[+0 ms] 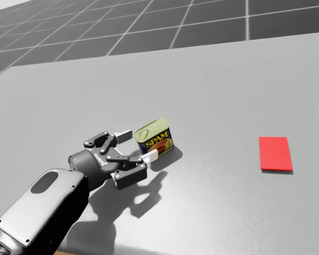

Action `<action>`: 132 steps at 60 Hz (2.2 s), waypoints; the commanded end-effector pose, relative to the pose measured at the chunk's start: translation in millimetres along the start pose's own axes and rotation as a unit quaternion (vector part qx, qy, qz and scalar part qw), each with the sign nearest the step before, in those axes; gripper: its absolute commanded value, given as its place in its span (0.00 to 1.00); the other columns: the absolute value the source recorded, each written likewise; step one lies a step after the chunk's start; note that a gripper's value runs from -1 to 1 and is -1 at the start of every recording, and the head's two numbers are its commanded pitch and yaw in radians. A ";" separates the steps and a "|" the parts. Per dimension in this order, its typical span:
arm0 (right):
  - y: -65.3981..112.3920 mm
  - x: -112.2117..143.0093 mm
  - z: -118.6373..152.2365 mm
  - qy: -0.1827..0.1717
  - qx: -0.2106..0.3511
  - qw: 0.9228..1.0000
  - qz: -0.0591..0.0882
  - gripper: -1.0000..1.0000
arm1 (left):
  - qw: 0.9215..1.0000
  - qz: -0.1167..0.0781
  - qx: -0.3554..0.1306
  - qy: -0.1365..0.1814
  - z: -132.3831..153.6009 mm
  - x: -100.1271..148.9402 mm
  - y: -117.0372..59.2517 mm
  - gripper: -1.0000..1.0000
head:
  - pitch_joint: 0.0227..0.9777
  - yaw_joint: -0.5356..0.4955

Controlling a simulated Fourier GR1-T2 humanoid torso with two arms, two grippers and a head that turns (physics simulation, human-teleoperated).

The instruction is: Look at the card. If it is red, pick the object on the left. If it is green, pick the object on the right.

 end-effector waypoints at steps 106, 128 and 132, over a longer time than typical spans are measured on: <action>0.0 -1.0 1.3 0.005 0.004 1.000 0.011 0.00 | 0.997 -0.058 0.036 -0.037 -3.7 73.4 11.9 1.00 | 0.41 0.89; 0.6 -1.5 1.4 0.004 0.002 1.000 0.015 0.00 | 0.983 -0.058 0.108 -0.139 6.1 154.3 23.1 1.00 | 0.40 0.89; 0.8 -1.8 1.4 0.005 0.002 1.000 0.016 0.00 | 0.978 -0.055 0.120 -0.163 10.8 170.6 23.6 1.00 | 0.40 0.89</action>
